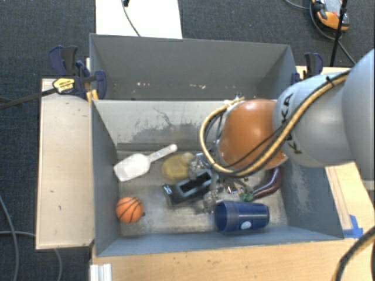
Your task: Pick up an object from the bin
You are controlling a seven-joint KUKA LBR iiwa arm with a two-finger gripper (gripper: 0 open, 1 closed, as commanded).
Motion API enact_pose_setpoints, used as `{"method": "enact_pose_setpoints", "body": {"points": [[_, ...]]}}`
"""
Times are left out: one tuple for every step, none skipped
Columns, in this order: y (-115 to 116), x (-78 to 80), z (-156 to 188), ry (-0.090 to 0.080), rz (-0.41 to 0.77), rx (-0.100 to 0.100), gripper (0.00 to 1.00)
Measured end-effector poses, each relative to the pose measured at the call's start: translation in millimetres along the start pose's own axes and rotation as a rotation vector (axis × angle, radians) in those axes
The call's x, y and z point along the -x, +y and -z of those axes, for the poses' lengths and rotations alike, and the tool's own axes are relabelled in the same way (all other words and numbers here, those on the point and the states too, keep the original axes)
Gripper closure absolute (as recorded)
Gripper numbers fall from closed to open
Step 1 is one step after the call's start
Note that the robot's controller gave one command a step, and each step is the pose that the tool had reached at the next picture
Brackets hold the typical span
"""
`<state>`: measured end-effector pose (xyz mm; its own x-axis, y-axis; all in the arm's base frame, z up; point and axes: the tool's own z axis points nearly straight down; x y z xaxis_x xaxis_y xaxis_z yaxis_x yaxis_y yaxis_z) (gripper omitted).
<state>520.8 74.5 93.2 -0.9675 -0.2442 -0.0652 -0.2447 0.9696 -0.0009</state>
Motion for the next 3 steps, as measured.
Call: {"method": "enact_pose_setpoints", "body": {"points": [[0.9, -8.1, -8.2, 0.027, -0.002, 0.001, 1.0], [0.9, -8.1, -8.2, 0.027, -0.003, 0.001, 1.0], [1.0, -9.5, -5.2, 0.039, -0.003, 0.001, 1.0]]}}
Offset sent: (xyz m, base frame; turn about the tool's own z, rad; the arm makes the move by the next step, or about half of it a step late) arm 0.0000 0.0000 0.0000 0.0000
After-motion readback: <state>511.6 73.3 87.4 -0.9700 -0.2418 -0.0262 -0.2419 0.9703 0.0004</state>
